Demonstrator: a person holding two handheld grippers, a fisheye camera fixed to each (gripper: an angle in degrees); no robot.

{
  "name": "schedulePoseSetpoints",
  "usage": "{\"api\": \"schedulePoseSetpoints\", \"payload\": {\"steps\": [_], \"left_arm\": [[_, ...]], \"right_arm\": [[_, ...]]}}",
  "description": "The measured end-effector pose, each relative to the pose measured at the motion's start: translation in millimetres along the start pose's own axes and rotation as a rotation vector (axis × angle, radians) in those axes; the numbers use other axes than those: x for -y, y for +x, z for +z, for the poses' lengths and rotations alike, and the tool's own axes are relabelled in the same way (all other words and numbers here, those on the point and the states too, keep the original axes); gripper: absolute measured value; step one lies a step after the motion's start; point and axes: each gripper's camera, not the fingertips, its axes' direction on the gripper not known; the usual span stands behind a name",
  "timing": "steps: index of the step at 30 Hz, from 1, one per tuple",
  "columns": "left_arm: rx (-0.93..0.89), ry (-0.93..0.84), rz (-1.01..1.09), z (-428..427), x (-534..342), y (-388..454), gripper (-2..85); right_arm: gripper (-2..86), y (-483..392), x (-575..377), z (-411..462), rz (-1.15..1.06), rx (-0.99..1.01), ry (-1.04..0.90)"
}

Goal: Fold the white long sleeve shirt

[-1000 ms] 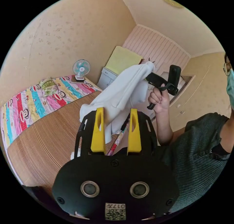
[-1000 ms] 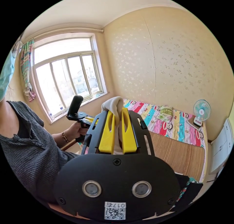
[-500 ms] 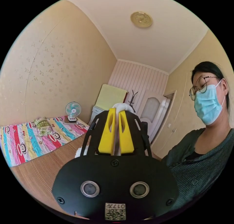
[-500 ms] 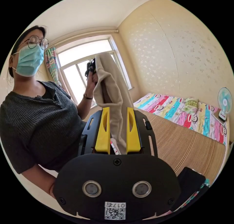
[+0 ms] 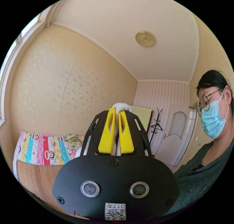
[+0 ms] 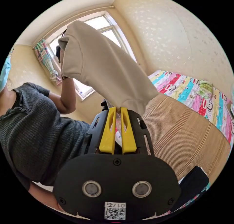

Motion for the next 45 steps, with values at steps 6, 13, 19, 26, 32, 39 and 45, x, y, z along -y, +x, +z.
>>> {"api": "schedulePoseSetpoints", "payload": {"steps": [6,13,19,26,32,39,45], "left_arm": [[-0.062,-0.208,-0.049,-58,18,-71,-0.6],[-0.330,-0.552,0.047,-76,50,-89,-0.4],[-0.234,-0.841,0.039,-29,84,-159,0.0],[0.156,-1.159,-0.515,159,-46,-404,2.0],[0.507,-1.105,-0.569,118,-190,-454,5.1],[0.328,-1.521,-0.603,46,-400,-425,5.7],[0.344,-1.629,-0.740,-74,-450,-428,1.4]], "right_arm": [[2.9,16,8,-99,0.006,-0.060,0.328],[2.7,-14,43,-167,0.047,-0.123,0.541],[2.4,56,136,-123,0.186,-0.510,0.321],[1.7,351,164,63,0.583,-0.757,-0.313],[1.0,390,66,153,0.632,-0.576,-0.447],[0.6,430,-75,262,0.742,-0.449,-0.813],[0.5,427,-144,282,0.693,-0.550,-0.975]]}}
